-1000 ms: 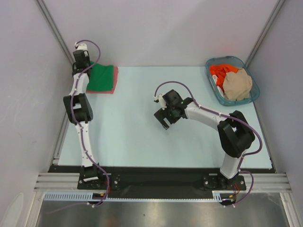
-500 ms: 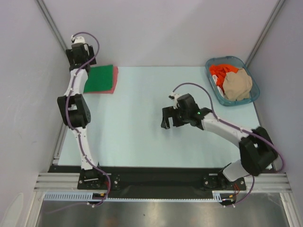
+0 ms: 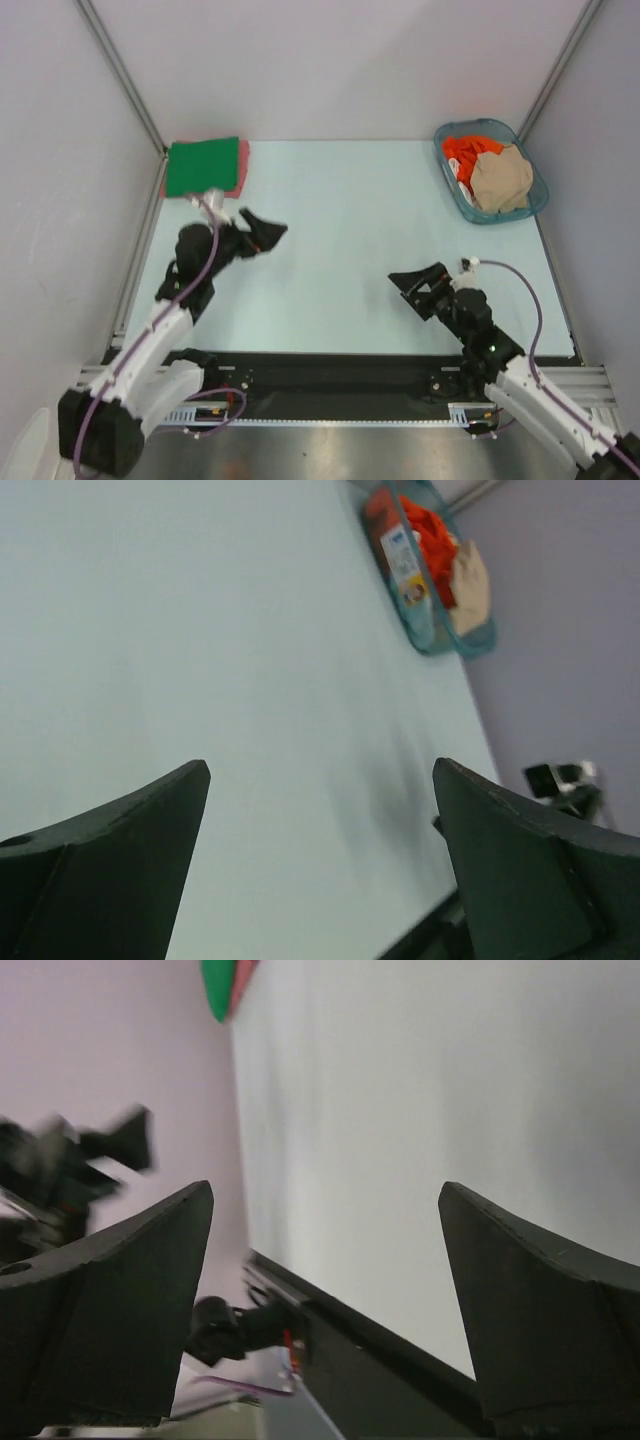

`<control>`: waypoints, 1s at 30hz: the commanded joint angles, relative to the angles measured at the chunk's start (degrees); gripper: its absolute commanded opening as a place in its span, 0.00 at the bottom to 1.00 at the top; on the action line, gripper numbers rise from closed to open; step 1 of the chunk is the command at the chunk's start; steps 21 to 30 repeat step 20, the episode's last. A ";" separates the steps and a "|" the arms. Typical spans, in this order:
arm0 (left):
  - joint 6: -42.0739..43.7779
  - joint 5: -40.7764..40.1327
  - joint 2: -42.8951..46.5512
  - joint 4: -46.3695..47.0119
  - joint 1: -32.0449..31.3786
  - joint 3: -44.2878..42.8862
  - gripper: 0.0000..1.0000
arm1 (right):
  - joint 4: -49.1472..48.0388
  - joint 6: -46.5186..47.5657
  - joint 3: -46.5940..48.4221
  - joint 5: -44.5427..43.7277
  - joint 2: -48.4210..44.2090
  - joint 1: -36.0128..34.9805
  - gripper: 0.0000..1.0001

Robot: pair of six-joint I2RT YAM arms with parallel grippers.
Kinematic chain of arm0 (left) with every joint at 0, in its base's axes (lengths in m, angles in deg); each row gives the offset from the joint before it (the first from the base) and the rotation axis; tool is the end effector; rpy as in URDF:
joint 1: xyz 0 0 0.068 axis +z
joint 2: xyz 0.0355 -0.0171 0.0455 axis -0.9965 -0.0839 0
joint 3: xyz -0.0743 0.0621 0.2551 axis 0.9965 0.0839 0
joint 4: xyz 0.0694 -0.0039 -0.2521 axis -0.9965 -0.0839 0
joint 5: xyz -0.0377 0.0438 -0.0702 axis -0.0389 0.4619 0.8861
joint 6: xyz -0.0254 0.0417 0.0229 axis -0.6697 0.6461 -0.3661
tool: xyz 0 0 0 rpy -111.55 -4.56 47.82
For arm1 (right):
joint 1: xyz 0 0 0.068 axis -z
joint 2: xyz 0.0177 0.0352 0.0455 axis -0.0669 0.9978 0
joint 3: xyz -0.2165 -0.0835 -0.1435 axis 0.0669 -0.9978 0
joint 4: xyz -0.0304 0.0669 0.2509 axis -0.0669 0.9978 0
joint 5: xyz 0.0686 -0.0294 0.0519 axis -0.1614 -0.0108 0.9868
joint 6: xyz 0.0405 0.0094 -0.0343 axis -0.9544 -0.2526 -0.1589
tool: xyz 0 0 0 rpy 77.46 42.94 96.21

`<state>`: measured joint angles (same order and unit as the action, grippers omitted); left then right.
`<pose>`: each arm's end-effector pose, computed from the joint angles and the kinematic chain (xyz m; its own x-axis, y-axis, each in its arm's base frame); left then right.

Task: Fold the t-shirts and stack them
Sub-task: Reset both grippers

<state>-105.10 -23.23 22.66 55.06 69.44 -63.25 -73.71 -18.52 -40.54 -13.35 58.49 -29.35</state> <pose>0.2067 -0.0676 0.2929 -0.4572 -0.4871 -0.7441 0.2786 0.7162 -0.6399 0.1172 0.0747 0.1833 -0.5613 0.7289 -0.3919 0.0091 0.4790 0.8778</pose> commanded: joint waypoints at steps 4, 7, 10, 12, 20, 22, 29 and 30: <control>-28.03 13.00 36.21 11.15 -0.60 28.79 1.00 | 13.20 -22.82 -10.31 -1.57 -22.65 0.23 1.00; -39.71 13.71 57.91 9.39 -0.69 38.98 1.00 | 9.54 -18.87 -10.05 3.79 -16.28 0.14 1.00; -48.96 21.42 55.51 22.36 -0.95 46.49 1.00 | 7.85 -17.36 -11.63 6.19 -14.75 0.14 1.00; -51.60 21.45 55.39 29.58 -1.48 47.82 1.00 | 6.19 -17.55 -13.30 7.33 -15.97 0.41 1.00; -63.95 17.32 60.22 46.45 -1.57 48.97 1.00 | -2.91 -15.88 -13.56 16.71 -21.08 1.28 1.00; -63.95 17.32 60.22 46.45 -1.57 48.97 1.00 | -2.91 -15.88 -13.56 16.71 -21.08 1.28 1.00; -63.95 17.32 60.22 46.45 -1.57 48.97 1.00 | -2.91 -15.88 -13.56 16.71 -21.08 1.28 1.00; -63.95 17.32 60.22 46.45 -1.57 48.97 1.00 | -2.91 -15.88 -13.56 16.71 -21.08 1.28 1.00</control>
